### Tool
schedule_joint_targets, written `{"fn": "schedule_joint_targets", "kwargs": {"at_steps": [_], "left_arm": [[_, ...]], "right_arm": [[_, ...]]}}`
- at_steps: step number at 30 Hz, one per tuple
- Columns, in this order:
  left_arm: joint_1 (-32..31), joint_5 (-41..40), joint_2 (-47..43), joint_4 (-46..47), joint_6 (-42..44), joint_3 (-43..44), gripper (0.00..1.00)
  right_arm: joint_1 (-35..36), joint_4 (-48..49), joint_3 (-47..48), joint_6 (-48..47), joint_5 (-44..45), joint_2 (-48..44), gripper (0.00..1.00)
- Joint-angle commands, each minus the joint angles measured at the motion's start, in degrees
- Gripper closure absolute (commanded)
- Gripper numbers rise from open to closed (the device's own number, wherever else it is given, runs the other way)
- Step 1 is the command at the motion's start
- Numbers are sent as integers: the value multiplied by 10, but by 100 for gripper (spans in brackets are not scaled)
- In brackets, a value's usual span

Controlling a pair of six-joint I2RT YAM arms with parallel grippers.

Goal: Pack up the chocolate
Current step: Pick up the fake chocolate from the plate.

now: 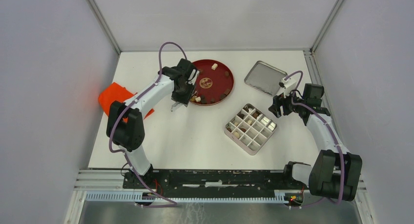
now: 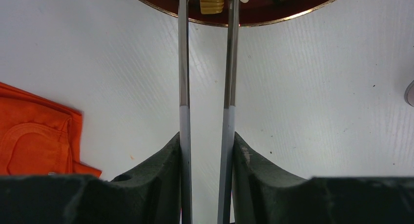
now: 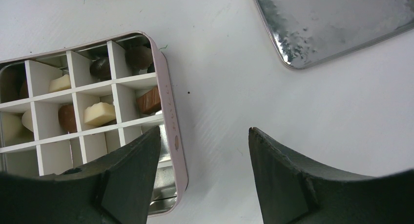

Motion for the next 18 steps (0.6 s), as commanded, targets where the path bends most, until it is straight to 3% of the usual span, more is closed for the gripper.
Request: {"fn": "schedule_joint_targets", "kwargs": {"at_steps": [1,6,10,18], "left_arm": [[2,-13,11,-2,11,9,58],[2,-7,19,-4,8,24,68],[2,-6,16,-7,1,40,97],[2,17,-33,28,-17,46,98]], "right_arm": [[-2,7,13,-10,-13,-1,28],[-2,7,14,-10,-12,-3,28],[-2,7,14,-10,-12,-4,28],[-2,7,14,-11,-13,-5,28]]}}
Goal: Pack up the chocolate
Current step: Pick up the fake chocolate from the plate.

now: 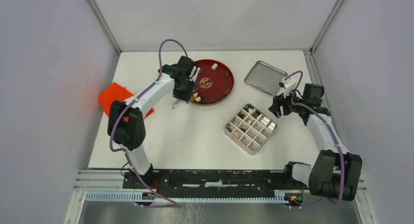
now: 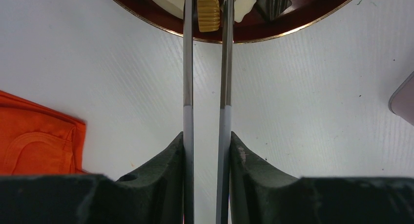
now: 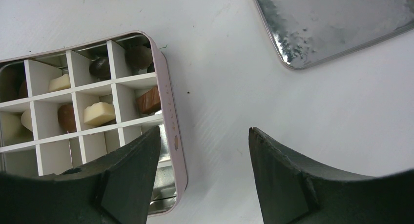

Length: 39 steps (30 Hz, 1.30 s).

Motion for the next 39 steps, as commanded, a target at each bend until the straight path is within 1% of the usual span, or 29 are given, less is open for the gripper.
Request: {"fn": "schedule_joint_targets", "kwargs": {"at_steps": [1,9,12,16,17,19,20,21,23,27,31,34,37,39], "left_arm": [[2,14,-49,26,-15,18,98],[2,3,-38,19,-14,15,98],[2,7,-31,14,-13,16,92],[2,3,-31,18,-15,14,91],[2,4,-33,19,-16,15,92],[2,9,-43,26,-20,14,98],[3,16,-50,32,-23,10,98],[4,28,-59,39,-25,5,98],[10,81,-78,64,-31,-16,98],[26,203,-118,129,-47,-76,98],[26,285,-175,213,-96,-140,98],[26,304,-217,278,-134,-182,98],[26,297,-245,307,-149,-204,98],[26,300,-263,333,-161,-220,98]], "right_arm": [[-1,6,14,-8,-13,-5,28],[-1,6,14,-9,-14,-8,28],[-1,6,14,-9,-15,-8,28],[-2,6,14,-9,-16,-7,28],[-2,6,14,-9,-16,-7,28],[-2,4,15,-10,-18,-6,28],[-1,3,15,-11,-19,-6,28],[-2,2,15,-12,-20,-5,28],[-1,-2,16,-21,-31,-5,28],[0,-9,14,-46,-75,-10,28],[7,-7,5,-85,-109,-25,28],[19,3,-3,-96,-130,-34,27],[49,-1,-2,-116,-134,-36,27],[77,-18,5,-162,-141,-38,27]]}}
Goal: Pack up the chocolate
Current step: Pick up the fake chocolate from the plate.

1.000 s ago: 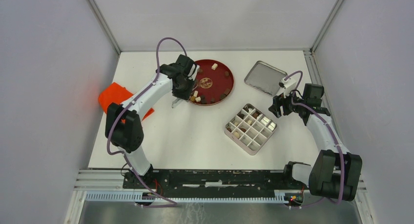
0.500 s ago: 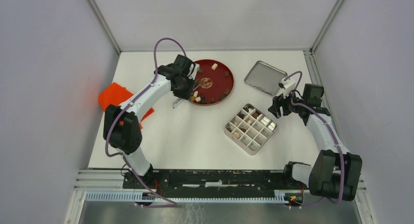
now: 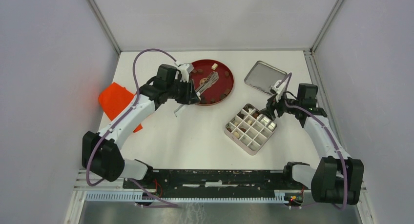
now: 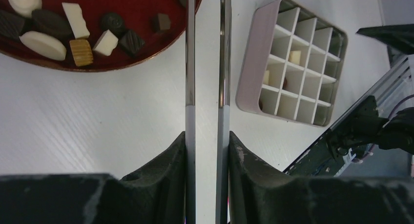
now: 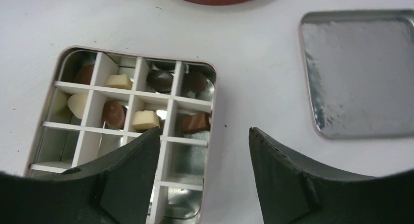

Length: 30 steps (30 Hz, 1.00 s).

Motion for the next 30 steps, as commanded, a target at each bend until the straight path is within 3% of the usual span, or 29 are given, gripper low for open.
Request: {"fn": "schedule_joint_targets", "kwargs": {"at_steps": [1,5,14,19,24,30], "left_arm": [[1,39,-56,120,-59,-26,98],[1,23,-88,141,-66,-56,98],[1,46,-180,268,-156,-161,98],[1,-40,-206,129,-93,-123,98],[1,-172,-155,-48,-16,-37,97],[1,-259,-90,-107,13,20,96]], "right_arm": [[53,-16,11,-99,-41,-16,27],[94,-29,26,-185,-81,-41,25],[119,34,25,-112,-136,-35,25],[117,35,-16,-118,-118,-63,24],[113,12,6,-112,-80,-53,24],[111,10,8,-103,-61,-47,24]]}}
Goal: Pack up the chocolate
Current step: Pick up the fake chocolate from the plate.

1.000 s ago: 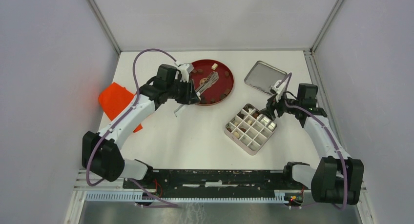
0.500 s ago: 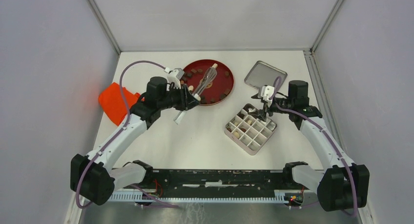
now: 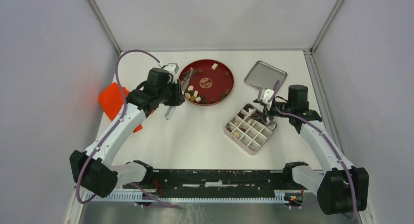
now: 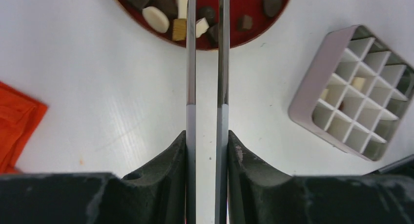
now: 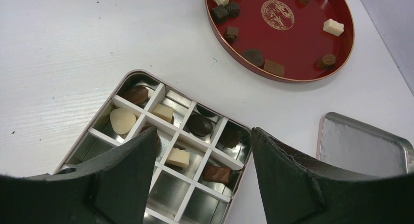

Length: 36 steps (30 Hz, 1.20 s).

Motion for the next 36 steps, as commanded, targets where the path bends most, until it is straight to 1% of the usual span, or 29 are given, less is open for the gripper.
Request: {"fn": "schedule_joint_targets", "kwargs": {"at_steps": [1,4,8,12,19,28,36], "left_arm": [[1,-93,46,-64,57,53,95],[1,-82,87,-63,70,74,92],[1,-69,135,-83,78,114,85],[1,-67,156,-104,90,134,76],[2,-71,170,-126,105,132,66],[2,-64,215,-134,123,161,61],[4,-38,234,-134,124,168,60]], "right_arm": [[-2,1,21,8,22,3,24],[-3,-1,21,9,26,4,24],[-2,-1,21,9,28,10,24],[-4,-8,25,5,37,13,24],[-4,-11,25,4,34,24,24],[-4,-13,26,1,36,29,24],[-4,-14,26,-1,40,30,24]]}}
